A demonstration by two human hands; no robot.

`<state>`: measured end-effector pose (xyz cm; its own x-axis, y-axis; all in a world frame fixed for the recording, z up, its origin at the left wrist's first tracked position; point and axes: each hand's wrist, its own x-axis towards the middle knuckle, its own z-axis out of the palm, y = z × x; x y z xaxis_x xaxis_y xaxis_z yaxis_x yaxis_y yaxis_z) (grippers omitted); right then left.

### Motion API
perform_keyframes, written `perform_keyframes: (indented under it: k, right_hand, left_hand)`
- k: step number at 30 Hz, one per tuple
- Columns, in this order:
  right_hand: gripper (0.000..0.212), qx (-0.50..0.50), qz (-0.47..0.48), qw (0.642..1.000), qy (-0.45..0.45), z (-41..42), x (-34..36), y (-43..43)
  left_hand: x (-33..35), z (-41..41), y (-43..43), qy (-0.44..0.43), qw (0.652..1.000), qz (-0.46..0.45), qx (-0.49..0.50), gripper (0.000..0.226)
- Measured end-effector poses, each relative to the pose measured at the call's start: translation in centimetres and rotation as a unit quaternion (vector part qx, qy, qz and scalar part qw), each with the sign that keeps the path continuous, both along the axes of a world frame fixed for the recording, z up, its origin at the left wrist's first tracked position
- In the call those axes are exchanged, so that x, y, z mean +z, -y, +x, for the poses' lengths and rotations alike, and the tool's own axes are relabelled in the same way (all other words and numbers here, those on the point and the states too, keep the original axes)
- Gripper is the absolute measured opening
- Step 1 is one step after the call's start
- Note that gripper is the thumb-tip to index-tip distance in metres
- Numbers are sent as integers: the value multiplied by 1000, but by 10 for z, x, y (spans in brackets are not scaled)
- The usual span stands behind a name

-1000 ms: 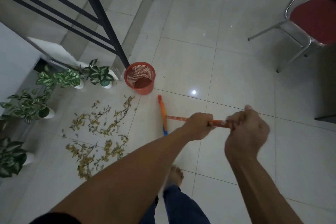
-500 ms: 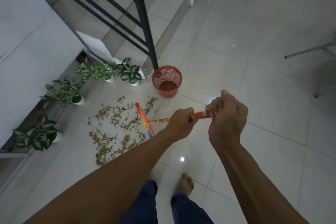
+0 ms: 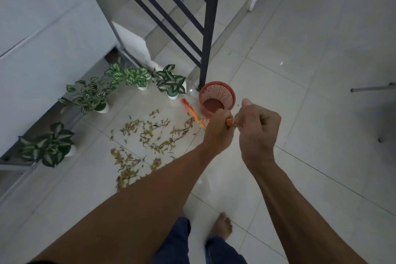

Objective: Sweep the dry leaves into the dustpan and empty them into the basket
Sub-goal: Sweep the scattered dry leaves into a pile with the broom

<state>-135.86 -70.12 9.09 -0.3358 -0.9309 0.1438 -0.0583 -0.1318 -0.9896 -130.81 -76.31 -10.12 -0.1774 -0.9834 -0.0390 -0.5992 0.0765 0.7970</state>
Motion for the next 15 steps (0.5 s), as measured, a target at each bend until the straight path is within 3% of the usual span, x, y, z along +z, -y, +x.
perform_keyframes:
  k: [7, 12, 15]
  right_hand:
    - [43, 11, 56, 998, -10, 52, -28, 9]
    - [41, -42, 37, 997, 44, 47, -4, 11]
    - [51, -38, 9, 998, 54, 35, 12, 18]
  left_hand:
    - [-36, 52, -4, 50, 998, 43, 13, 31]
    - [37, 59, -17, -45, 997, 62, 15, 41]
    - [62, 50, -15, -58, 996, 64, -12, 31]
